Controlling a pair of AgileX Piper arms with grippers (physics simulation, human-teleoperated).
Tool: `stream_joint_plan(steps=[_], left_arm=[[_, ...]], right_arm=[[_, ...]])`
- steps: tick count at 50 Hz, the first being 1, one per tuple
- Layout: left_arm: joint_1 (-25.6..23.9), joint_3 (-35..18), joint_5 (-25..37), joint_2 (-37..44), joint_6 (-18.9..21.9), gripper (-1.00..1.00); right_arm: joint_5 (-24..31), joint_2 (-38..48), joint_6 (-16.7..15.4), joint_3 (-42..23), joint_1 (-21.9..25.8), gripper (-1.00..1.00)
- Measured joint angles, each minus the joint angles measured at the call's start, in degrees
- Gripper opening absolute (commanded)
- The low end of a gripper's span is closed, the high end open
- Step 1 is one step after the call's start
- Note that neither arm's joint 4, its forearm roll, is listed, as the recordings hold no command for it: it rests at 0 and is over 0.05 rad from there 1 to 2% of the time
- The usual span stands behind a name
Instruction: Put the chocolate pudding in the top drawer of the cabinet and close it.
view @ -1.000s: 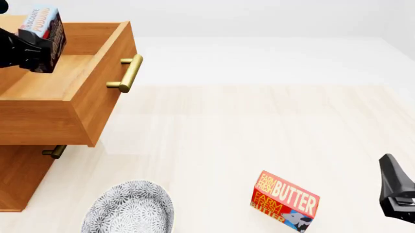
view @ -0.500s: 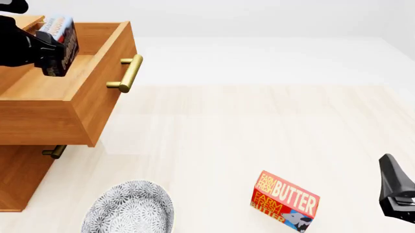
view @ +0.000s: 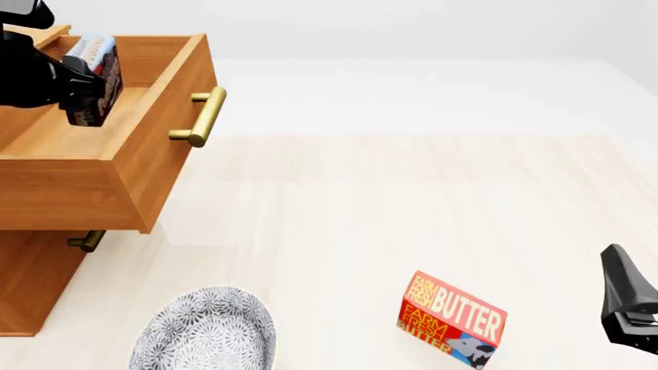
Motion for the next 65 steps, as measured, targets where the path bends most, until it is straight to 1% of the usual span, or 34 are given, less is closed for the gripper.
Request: stream_joint_plan(steps=[35,48,49,65], left_arm=[[1.8,2.2,-2.5,1.3,-1.8,-1.00],[1.6,2.7,-2.8,1.4,-2.2,-1.00],[1.5,2.8,-2.8,1.4,-2.3,1.00],[-1.0,2.8,-2.4,0.4,-3.2,1.00]], right_arm=[[-0.3,0.4,0.0,0.0,-0.1,1.00],[-0.1,0.1,0.0,0.0,-0.1,1.00],[0.0,0.1,0.0,0.0,-0.1,1.00],[0.1,-0.2,-0.1,0.0,-0.1,1.00]])
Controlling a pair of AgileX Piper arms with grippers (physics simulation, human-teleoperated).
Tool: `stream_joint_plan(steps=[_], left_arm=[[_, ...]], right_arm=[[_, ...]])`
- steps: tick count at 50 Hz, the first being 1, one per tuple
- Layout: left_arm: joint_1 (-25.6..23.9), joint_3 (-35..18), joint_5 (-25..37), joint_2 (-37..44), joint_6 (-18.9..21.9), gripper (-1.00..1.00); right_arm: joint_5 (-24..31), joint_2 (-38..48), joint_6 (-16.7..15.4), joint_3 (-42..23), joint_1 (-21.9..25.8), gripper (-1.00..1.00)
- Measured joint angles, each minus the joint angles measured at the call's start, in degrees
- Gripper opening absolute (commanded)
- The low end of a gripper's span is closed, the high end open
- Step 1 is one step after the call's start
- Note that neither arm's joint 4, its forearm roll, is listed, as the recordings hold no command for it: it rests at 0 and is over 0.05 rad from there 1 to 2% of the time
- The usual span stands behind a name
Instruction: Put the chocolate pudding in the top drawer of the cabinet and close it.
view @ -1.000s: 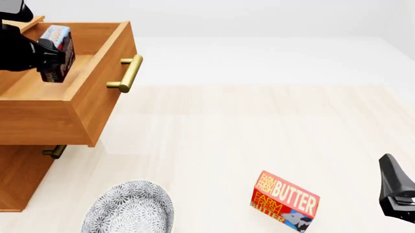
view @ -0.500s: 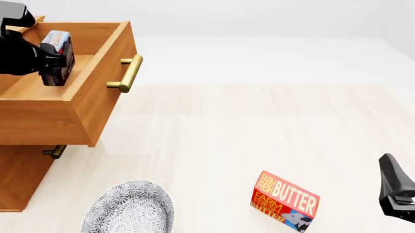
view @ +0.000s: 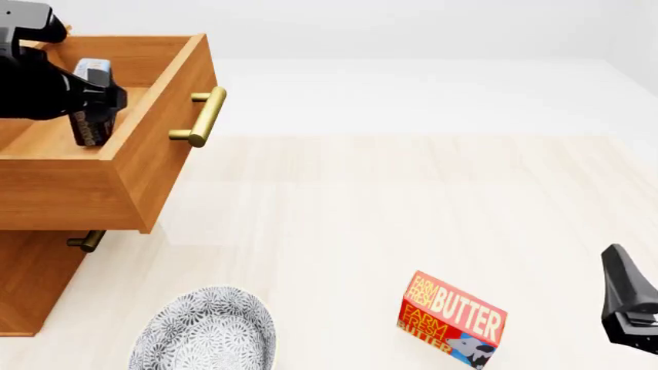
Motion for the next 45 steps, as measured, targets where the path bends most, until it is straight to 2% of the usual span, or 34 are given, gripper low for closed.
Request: stream_joint_plan(steps=[20,45], left_arm=[[-0.7,-1.0,1.5,-1.8,0.3,1.00],[-2.5,-6.9,6.7,-6.1,3.2,1.00]], right_arm=[[0.1,-0.3,-0.2,0.0,-0.2,1.00],[0.9,-1.3,-0.3,-0.3,-0.4,1.00]])
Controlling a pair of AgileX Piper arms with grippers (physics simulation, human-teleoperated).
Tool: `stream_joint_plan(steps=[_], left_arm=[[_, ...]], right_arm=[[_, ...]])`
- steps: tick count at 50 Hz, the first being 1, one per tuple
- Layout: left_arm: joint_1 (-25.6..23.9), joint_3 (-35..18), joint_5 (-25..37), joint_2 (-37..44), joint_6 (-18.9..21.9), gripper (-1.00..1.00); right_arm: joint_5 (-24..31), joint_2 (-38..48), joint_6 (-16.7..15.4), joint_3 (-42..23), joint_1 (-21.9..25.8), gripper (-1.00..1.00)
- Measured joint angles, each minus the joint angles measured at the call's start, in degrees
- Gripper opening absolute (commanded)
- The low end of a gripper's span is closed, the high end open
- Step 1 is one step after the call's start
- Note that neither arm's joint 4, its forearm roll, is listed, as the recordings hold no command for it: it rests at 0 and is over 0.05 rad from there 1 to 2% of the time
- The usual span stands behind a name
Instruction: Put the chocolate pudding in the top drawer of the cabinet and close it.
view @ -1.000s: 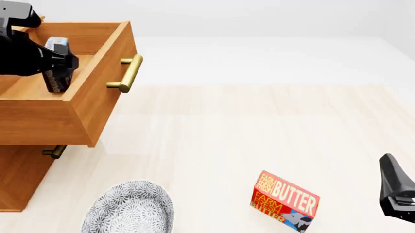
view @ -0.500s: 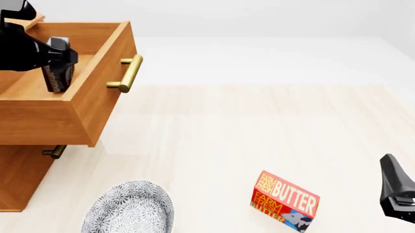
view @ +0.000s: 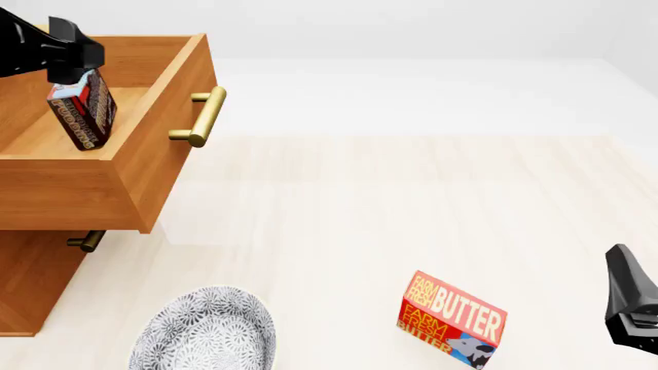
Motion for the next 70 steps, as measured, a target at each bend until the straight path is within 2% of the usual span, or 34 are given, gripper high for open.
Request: stream_joint_plan(steps=[30,70], left_arm=[[-8.9,-6.7,1.1,0.0,-1.5,1.00],[-25.1,-4.2,-4.0,1.6,-11.9,1.00]], right_arm=[[0.3,-0.4,0.2,-0.3,-0.2,1.00],[0.5,-0.9,0.3,-0.2,-0.2,1.00]])
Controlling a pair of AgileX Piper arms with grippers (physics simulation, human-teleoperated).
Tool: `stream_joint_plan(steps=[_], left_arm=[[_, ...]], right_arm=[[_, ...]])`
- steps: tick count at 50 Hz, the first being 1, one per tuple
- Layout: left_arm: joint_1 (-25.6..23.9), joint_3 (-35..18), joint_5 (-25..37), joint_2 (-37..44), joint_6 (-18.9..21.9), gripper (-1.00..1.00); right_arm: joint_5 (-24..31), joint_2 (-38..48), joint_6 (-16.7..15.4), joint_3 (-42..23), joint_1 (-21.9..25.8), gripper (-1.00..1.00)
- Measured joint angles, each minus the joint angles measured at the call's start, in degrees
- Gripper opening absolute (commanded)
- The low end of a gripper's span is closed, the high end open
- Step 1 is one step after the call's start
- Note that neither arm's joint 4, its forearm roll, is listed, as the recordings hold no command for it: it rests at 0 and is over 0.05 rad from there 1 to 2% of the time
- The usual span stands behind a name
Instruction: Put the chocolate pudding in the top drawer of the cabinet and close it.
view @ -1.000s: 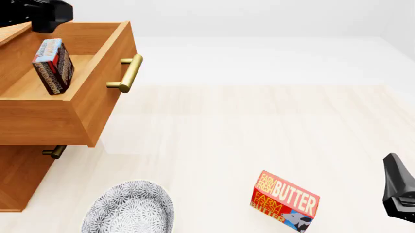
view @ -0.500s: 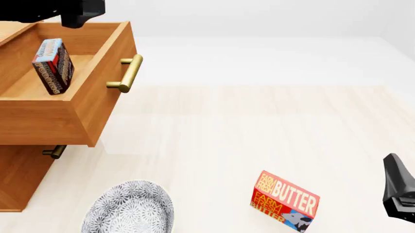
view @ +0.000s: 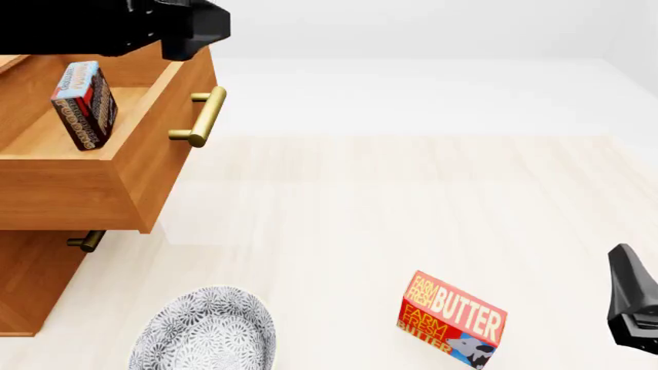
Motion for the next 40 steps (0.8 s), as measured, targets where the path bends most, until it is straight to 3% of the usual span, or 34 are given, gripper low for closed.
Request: stream_joint_plan(steps=[40], left_arm=[[-8.0,9.5,-8.9,1.1,-12.0,1.00]], right_arm=[[0.2,-0.2,0.4,-0.2,0.0,1.00]])
